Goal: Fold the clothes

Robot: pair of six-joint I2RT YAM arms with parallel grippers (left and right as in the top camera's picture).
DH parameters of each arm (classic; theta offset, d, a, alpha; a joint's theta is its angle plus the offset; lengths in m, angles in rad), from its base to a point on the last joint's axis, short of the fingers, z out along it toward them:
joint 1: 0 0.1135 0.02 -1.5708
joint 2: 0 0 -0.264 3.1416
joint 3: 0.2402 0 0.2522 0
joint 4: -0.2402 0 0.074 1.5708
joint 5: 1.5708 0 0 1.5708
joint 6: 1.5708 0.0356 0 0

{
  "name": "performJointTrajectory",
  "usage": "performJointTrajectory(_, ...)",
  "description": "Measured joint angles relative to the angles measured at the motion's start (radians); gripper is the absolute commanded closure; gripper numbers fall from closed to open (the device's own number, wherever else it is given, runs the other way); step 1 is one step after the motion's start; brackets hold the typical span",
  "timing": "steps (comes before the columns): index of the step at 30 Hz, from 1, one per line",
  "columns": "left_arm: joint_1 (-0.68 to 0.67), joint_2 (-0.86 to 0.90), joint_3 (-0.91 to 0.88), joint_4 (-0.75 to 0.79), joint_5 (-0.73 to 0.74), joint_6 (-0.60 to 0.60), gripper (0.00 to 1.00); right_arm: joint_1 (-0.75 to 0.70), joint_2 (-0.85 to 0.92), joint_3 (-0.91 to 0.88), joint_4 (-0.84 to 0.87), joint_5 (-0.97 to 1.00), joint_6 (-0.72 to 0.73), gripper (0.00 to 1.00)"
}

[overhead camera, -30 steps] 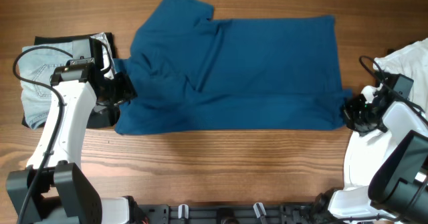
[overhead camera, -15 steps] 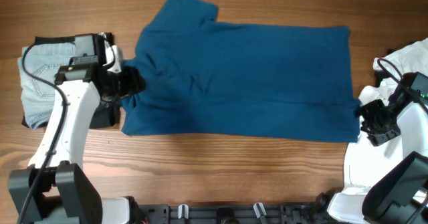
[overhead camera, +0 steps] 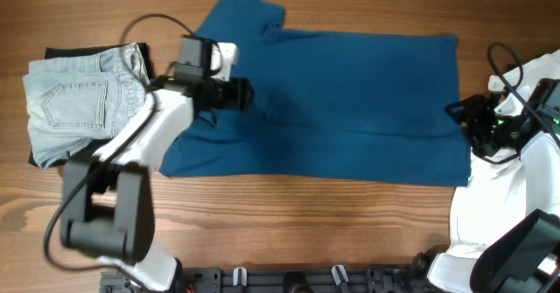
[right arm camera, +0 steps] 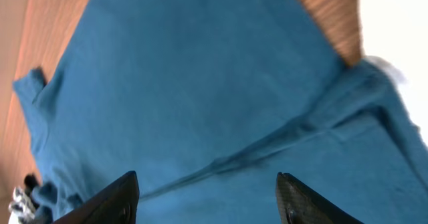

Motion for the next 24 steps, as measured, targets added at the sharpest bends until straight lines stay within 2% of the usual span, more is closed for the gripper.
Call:
performJointTrajectory(5, -0.056, 0.08, 0.0, 0.041, 0.001, 0.016, 0.43, 0.006, 0.0, 0.0, -0.001, -0.018, -0.017, 0.34)
performJointTrajectory(15, -0.077, 0.103, 0.0, 0.078, -0.132, 0.023, 0.5, 0.006, 0.0, 0.0, -0.007, -0.018, -0.021, 0.35)
performJointTrajectory(18, -0.077, 0.108, 0.0, 0.079, -0.15, 0.026, 0.63, 0.006, 0.0, 0.0, -0.008, -0.018, -0.021, 0.34)
performJointTrajectory(21, -0.077, 0.121, 0.0, 0.084, -0.156, 0.027, 0.9, 0.006, 0.0, 0.0, -0.008, -0.018, -0.021, 0.34)
performJointTrajectory(22, -0.077, 0.132, 0.0, 0.084, -0.157, 0.035, 0.96, 0.006, 0.0, 0.0, -0.008, -0.018, -0.021, 0.34)
performJointTrajectory(24, -0.077, 0.14, 0.0, 0.082, -0.153, 0.034, 0.96, 0.006, 0.0, 0.0, -0.008, -0.018, -0.021, 0.34)
